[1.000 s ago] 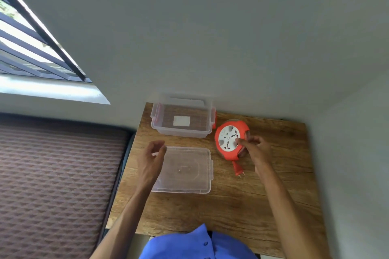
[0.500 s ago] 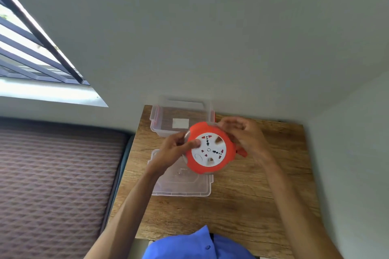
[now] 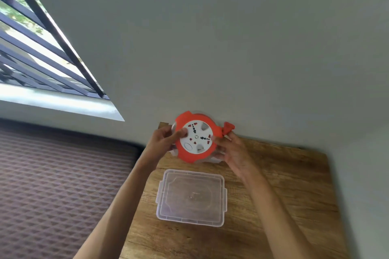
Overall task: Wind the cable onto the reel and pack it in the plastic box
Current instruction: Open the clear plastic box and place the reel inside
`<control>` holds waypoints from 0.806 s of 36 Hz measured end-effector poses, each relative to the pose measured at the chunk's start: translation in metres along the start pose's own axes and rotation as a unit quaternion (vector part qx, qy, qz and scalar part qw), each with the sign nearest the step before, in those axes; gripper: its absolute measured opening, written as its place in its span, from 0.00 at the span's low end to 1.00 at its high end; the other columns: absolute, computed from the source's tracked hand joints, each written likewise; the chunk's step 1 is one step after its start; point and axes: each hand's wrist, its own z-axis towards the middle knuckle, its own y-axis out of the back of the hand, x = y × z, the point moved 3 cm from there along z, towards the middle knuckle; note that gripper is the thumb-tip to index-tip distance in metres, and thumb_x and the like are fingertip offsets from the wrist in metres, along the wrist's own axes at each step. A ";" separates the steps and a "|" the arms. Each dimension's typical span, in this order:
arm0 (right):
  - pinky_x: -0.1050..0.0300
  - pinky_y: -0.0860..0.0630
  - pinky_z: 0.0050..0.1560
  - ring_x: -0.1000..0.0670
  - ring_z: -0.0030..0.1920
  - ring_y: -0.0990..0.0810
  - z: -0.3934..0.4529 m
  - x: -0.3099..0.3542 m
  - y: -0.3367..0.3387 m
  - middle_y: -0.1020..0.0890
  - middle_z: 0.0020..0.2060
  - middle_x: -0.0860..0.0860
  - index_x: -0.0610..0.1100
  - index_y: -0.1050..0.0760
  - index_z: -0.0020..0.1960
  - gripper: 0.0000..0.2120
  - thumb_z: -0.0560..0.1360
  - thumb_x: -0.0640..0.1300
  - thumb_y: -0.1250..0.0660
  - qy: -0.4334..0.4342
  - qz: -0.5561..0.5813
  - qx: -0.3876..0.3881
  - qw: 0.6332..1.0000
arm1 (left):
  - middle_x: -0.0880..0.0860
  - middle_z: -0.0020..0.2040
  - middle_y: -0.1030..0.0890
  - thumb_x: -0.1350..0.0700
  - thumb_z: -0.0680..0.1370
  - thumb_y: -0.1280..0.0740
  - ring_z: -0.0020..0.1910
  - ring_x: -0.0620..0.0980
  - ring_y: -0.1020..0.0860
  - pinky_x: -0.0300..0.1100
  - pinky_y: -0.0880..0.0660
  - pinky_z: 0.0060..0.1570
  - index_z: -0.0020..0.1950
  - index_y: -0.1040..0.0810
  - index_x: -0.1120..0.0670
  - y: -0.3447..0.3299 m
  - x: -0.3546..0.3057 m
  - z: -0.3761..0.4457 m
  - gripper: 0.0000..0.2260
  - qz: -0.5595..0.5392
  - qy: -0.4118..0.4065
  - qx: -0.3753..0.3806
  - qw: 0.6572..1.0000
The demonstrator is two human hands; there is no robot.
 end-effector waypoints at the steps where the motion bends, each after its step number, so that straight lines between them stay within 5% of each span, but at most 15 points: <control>1: 0.48 0.13 0.44 0.42 0.52 0.10 0.008 0.002 -0.002 0.11 0.58 0.44 0.47 0.20 0.67 0.28 0.70 0.41 0.16 0.009 -0.010 -0.022 1.000 | 0.52 0.54 0.08 0.43 0.79 0.20 0.54 0.55 0.09 0.42 0.13 0.46 0.60 0.12 0.52 0.000 0.000 0.003 0.16 0.016 0.002 -0.006 1.000; 3: 0.47 0.13 0.43 0.44 0.50 0.09 0.022 0.002 -0.004 0.10 0.55 0.46 0.52 0.19 0.63 0.26 0.69 0.38 0.17 0.022 -0.028 -0.054 0.998 | 0.50 0.54 0.09 0.45 0.81 0.21 0.53 0.53 0.09 0.47 0.12 0.48 0.59 0.12 0.48 0.002 0.003 0.010 0.10 0.059 -0.008 -0.042 0.997; 6: 0.45 0.12 0.44 0.43 0.53 0.10 0.038 -0.002 0.000 0.10 0.53 0.46 0.56 0.20 0.61 0.26 0.69 0.36 0.17 0.049 -0.050 -0.114 0.991 | 0.44 0.60 0.13 0.43 0.84 0.25 0.56 0.45 0.13 0.49 0.14 0.56 0.69 0.15 0.47 0.013 0.015 0.014 0.16 0.145 -0.040 -0.133 0.980; 9: 0.41 0.12 0.51 0.44 0.57 0.12 0.048 -0.007 0.008 0.12 0.56 0.47 0.57 0.23 0.66 0.29 0.72 0.37 0.18 0.084 -0.103 -0.160 0.978 | 0.42 0.58 0.17 0.41 0.82 0.23 0.60 0.50 0.15 0.55 0.17 0.64 0.70 0.18 0.47 0.032 0.042 0.011 0.20 0.175 0.002 -0.225 0.958; 14: 0.43 0.15 0.60 0.48 0.63 0.16 0.066 -0.019 0.017 0.14 0.61 0.51 0.57 0.23 0.69 0.29 0.75 0.35 0.21 0.081 -0.159 -0.136 0.975 | 0.49 0.60 0.16 0.44 0.80 0.21 0.64 0.57 0.16 0.60 0.19 0.69 0.77 0.21 0.47 0.040 0.079 0.005 0.27 0.197 0.075 -0.205 0.956; 16: 0.45 0.15 0.59 0.48 0.62 0.17 0.072 -0.024 0.017 0.15 0.61 0.50 0.53 0.24 0.71 0.27 0.76 0.35 0.22 0.068 -0.188 -0.116 0.973 | 0.53 0.60 0.13 0.45 0.81 0.21 0.57 0.57 0.12 0.61 0.15 0.63 0.79 0.21 0.48 0.038 0.087 0.004 0.27 0.153 0.090 -0.193 0.965; 21: 0.51 0.15 0.53 0.46 0.57 0.16 0.079 -0.042 0.009 0.16 0.54 0.51 0.48 0.27 0.64 0.14 0.81 0.42 0.26 0.037 -0.307 -0.127 0.942 | 0.51 0.51 0.11 0.55 0.83 0.22 0.40 0.52 0.09 0.43 0.12 0.40 0.79 0.21 0.57 0.028 0.097 0.006 0.25 0.060 0.100 -0.196 0.974; 25: 0.49 0.16 0.48 0.43 0.49 0.13 0.077 -0.051 0.005 0.14 0.47 0.45 0.41 0.23 0.55 0.12 0.83 0.51 0.30 0.029 -0.328 -0.192 0.924 | 0.56 0.55 0.11 0.55 0.83 0.23 0.38 0.48 0.09 0.45 0.11 0.44 0.77 0.19 0.57 0.027 0.102 0.007 0.22 0.089 0.089 -0.223 0.967; 29: 0.58 0.21 0.37 0.49 0.40 0.14 0.076 -0.053 0.006 0.14 0.40 0.49 0.42 0.20 0.50 0.16 0.85 0.54 0.35 0.025 -0.285 -0.270 0.919 | 0.53 0.53 0.13 0.54 0.84 0.23 0.38 0.47 0.09 0.45 0.11 0.43 0.76 0.18 0.56 0.023 0.106 0.008 0.21 0.090 0.085 -0.236 0.964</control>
